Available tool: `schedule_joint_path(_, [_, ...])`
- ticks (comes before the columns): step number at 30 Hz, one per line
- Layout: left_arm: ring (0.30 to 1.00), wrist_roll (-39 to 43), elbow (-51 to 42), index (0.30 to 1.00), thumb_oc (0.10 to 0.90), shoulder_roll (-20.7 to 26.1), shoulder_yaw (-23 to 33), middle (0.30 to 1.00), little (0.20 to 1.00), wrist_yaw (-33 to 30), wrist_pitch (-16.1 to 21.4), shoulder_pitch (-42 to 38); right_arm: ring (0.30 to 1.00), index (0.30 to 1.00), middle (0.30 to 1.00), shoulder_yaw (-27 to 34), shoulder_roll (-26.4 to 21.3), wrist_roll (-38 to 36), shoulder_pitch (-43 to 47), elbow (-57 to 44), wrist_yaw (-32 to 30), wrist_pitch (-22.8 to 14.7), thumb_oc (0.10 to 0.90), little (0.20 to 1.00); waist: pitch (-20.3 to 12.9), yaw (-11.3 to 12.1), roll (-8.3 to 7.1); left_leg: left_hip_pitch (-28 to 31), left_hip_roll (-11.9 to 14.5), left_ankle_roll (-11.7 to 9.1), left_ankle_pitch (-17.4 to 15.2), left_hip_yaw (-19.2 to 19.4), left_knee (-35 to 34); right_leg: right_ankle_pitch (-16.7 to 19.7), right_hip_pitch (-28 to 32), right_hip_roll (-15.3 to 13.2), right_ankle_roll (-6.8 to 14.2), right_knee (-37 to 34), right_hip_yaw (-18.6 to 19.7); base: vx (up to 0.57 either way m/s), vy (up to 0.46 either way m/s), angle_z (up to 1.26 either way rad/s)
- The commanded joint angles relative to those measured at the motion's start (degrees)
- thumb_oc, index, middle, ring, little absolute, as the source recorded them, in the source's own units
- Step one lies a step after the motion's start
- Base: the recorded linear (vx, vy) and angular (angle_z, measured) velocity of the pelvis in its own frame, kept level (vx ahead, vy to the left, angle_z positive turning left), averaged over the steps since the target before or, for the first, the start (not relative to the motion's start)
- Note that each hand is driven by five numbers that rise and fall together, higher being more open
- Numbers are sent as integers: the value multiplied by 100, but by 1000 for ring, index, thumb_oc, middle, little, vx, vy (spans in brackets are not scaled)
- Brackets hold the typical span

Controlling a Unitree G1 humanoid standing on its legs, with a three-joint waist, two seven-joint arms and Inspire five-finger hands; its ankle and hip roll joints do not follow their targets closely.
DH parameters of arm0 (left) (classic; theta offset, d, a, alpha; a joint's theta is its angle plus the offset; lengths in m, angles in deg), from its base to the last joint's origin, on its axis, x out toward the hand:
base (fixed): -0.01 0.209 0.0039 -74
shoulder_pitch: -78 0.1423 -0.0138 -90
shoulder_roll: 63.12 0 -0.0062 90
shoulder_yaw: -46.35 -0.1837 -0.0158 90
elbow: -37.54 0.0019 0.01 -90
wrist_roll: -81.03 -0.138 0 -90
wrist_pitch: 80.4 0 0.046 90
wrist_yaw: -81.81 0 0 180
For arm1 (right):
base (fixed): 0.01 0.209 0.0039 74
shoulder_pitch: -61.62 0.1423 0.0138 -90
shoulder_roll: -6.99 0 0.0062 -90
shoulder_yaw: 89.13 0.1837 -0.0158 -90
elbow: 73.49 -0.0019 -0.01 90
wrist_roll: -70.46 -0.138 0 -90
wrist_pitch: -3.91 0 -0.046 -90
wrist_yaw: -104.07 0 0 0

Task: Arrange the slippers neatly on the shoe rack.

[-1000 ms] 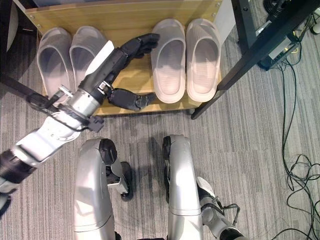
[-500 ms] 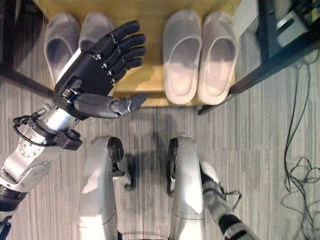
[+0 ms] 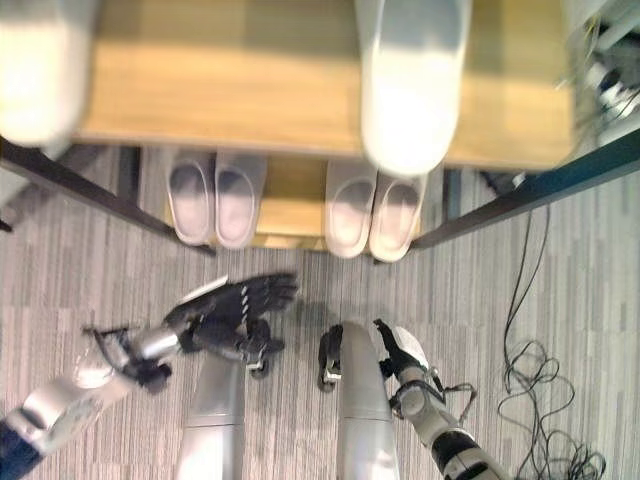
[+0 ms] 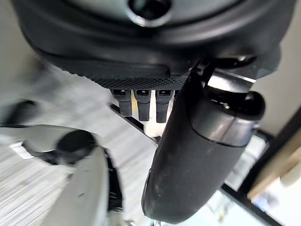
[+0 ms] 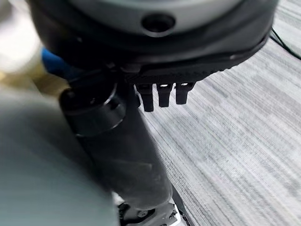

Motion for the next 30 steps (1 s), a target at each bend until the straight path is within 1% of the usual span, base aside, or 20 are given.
schedule_joint_path(1, [900,-42,-477,900,800,-196,-124,900,900,453,294,-247,900,900,900,16,-59,2,-367,217,103,-12,800,900,-255,-110,37,635,290,51,183,-244,-827,1011,-14,-352,270,-1270,146,111,11,27])
schedule_joint_path(4, [900,51,310,900,800,-626,154,900,900,651,152,394,900,900,900,168,-9,82,-800,455,294,46,800,900,-395,-150,61,2042,144,-17,574,-189,-2278,1409,1247,-444,509,-2396,5,131,25,19])
schedule_joint_path(6, [900,96,497,900,800,-752,264,900,900,676,117,498,900,900,900,188,6,68,-834,472,349,62,800,900,-430,-151,62,2288,124,-45,663,-174,-2545,1489,1463,-452,548,-2559,-20,56,4,12])
schedule_joint_path(7, [900,132,1023,900,800,-1122,488,900,900,700,57,680,900,900,900,306,-17,0,-958,473,463,96,800,900,-511,-139,39,2723,50,-67,1038,-139,-3092,1816,1902,-497,569,-3070,-111,57,-21,21])
schedule_joint_path(11, [900,-556,2462,900,800,-1813,788,900,900,482,122,901,900,900,900,423,20,-129,-1095,460,749,199,800,900,-644,-129,-20,4000,-41,-154,1450,-57,-4339,2197,3122,-459,693,-4047,-241,216,-20,11])
schedule_joint_path(12, [900,-1159,3704,900,800,-2273,1056,900,900,191,207,777,900,900,900,409,4,-67,-1203,622,857,284,800,900,-839,-133,-22,4729,-62,-299,1866,-67,-5407,2624,3760,-400,836,-4838,-320,214,-29,-6])
schedule_joint_path(13, [900,-1161,3714,900,800,-2279,1054,900,900,193,213,769,900,900,900,411,1,-67,-1200,622,858,284,800,900,-836,-139,-18,4745,-63,-300,1899,-74,-5448,2650,3777,-398,835,-4875,-330,251,-50,-1])
schedule_joint_path(14, [900,-1487,4192,900,800,-2464,1193,900,900,21,320,726,900,900,900,389,6,-37,-1296,646,957,280,800,900,-887,-153,-8,5056,-62,-330,2029,-57,-5841,2697,4071,-343,840,-5195,-349,144,-26,3])
schedule_joint_path(15, [900,-1718,4754,900,800,-2746,1445,900,900,-133,318,765,900,900,900,370,30,10,-1430,610,1026,282,800,900,-1001,-157,11,5367,-65,-384,2225,-36,-6233,2831,4316,-293,872,-5490,-336,246,-71,21])
schedule_joint_path(16, [900,-2116,5846,900,800,-3167,1673,900,900,-336,220,598,900,900,900,458,72,-30,-1549,693,1138,312,800,900,-1162,-189,19,5807,-43,-423,2323,30,-6744,2859,4796,-193,832,-6136,-429,213,-76,16])
schedule_joint_path(17, [900,-2301,6449,900,800,-3362,1894,900,900,-444,160,507,900,900,900,465,57,-5,-1519,758,1144,345,800,900,-1251,-196,2,6001,-22,-469,2363,90,-6942,2893,5019,-145,831,-6427,-430,178,-71,25])
schedule_joint_path(18, [900,-2978,7425,900,800,-3632,2086,900,900,-664,122,284,900,900,900,534,159,-152,-1424,929,1187,415,800,900,-1403,-192,-7,6179,-68,-480,2351,79,-7042,2950,5312,-101,823,-6828,-450,111,-19,12])
schedule_joint_path(19, [900,-3284,7754,900,800,-3709,2225,900,900,-743,80,257,900,900,900,527,223,-148,-1397,972,1230,462,800,900,-1477,-174,-18,6300,-72,-456,2266,119,-7122,2946,5434,-80,803,-6922,-394,100,37,9])
schedule_joint_path(20, [900,-3494,8029,900,800,-3762,2346,900,900,-845,35,255,900,900,900,493,285,-166,-1360,993,1243,487,800,900,-1495,-93,-17,6347,-63,-510,2355,-26,-6945,2972,5568,-51,787,-7026,-278,63,88,-4])
schedule_joint_path(21, [900,-3607,8322,900,800,-3817,2479,900,900,-983,14,238,900,900,900,429,307,-162,-1308,999,1239,494,800,900,-1500,-2,-55,6291,-81,-605,2424,-369,-6697,2980,5631,-65,773,-7096,-155,31,81,-11])
schedule_joint_path(22, [900,-3607,8323,900,800,-3817,2479,900,900,-983,14,238,900,900,900,429,307,-162,-1307,999,1239,494,800,900,-1499,-3,-55,6292,-81,-605,2423,-370,-6697,2981,5633,-64,773,-7097,-155,-9,112,-21])
schedule_joint_path(24, [900,-3877,8782,900,800,-3848,2693,900,900,-1351,-127,27,900,900,900,334,307,-149,-1060,958,1161,523,800,900,-1455,166,-183,6250,-135,-711,2328,-1038,-6564,3007,5674,-145,776,-7193,64,-38,134,-54])
schedule_joint_path(25, [900,-4534,9128,900,800,-3861,2736,900,900,-2040,-275,-11,900,900,900,424,463,-479,-679,700,1023,464,800,900,-1591,213,-165,6472,-76,-599,2038,-931,-6881,2999,5743,-160,796,-7215,108,-25,191,-85])
schedule_joint_path(26, [900,-4821,9220,900,800,-3893,2662,900,900,-2252,-381,2,900,900,900,535,548,-732,-608,460,913,425,800,900,-1636,200,-145,6505,-114,-542,1999,-838,-6885,3047,5749,-230,828,-7188,157,14,220,-89])
schedule_joint_path(30, [900,-5409,9246,900,800,-4006,2404,900,900,-2440,-442,-66,900,900,900,625,606,-965,-524,-11,752,314,800,900,-1692,133,-81,6660,-272,-402,1936,-646,-7005,3175,5707,-348,897,-7131,319,-17,179,-38])
